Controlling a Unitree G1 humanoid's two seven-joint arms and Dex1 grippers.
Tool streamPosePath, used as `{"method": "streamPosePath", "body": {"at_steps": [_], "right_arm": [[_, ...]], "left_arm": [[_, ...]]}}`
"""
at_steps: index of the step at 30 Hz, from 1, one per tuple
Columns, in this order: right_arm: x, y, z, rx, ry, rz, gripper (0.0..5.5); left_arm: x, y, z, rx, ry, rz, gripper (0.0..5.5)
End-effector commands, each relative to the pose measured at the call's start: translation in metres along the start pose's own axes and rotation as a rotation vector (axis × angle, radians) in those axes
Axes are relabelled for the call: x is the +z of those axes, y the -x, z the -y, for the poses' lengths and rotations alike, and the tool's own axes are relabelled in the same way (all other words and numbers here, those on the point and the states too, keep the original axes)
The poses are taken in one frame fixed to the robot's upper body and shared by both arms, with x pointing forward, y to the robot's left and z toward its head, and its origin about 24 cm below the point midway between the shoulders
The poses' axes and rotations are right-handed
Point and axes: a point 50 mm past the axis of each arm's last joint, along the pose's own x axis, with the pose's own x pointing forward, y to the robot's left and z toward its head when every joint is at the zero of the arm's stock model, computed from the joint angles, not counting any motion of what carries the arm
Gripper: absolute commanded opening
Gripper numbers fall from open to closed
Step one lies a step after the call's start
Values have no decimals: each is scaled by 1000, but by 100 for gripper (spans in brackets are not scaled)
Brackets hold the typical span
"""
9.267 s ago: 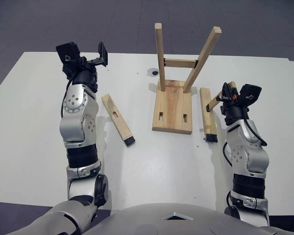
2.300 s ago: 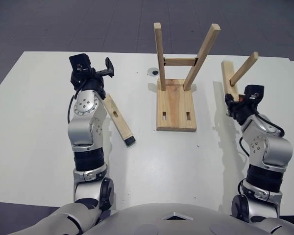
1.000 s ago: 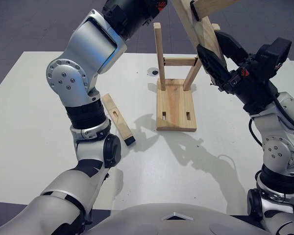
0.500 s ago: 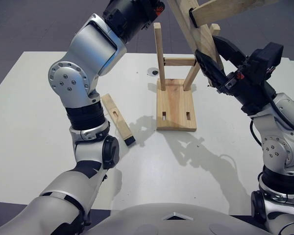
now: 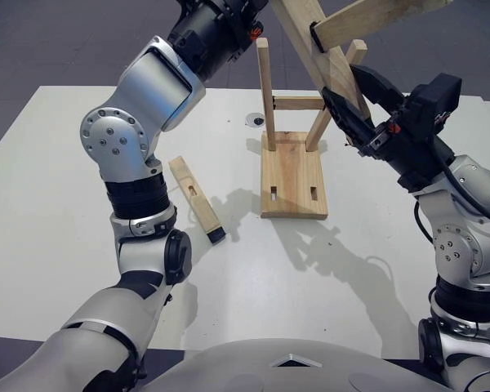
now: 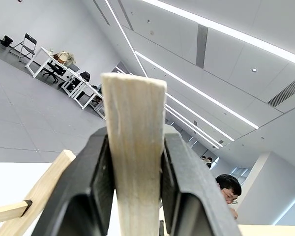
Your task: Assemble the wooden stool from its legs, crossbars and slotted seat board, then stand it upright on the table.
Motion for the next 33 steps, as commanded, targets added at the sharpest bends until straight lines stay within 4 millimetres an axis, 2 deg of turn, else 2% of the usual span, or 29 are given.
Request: {"method": "streamPosePath", "body": {"at_steps": [1,5,8,13,16,18,22,24,28,33], "right_arm": [[-2,-1,5,-15,14,-37,203],[-11,-2,3,11,17,-97,274],[-30,4,-1,57,21,-205,321],[-62,45,-1,158,3,-439,400],[-80,68,12,150,-53,-556,446],[-88,76,22,112,-108,-592,478],[-111,99,29,91,-426,-626,540],[-124,108,25,94,-516,-674,540],[-141,113,12,119,-581,-723,540],[-152,100,-1,111,-581,-713,540]], "left_arm": [[1,4,-1,5,-49,11,105],[-1,9,1,-8,-118,33,105],[-2,15,-4,27,-188,60,105],[-1,36,-17,126,-297,120,105],[-2,46,-21,184,-350,144,105],[-5,50,-23,212,-374,144,105],[-15,60,-31,302,-384,136,105],[-18,65,-32,338,-356,172,105],[-23,70,-32,376,-286,242,105],[-28,69,-35,417,-312,234,105]]}}
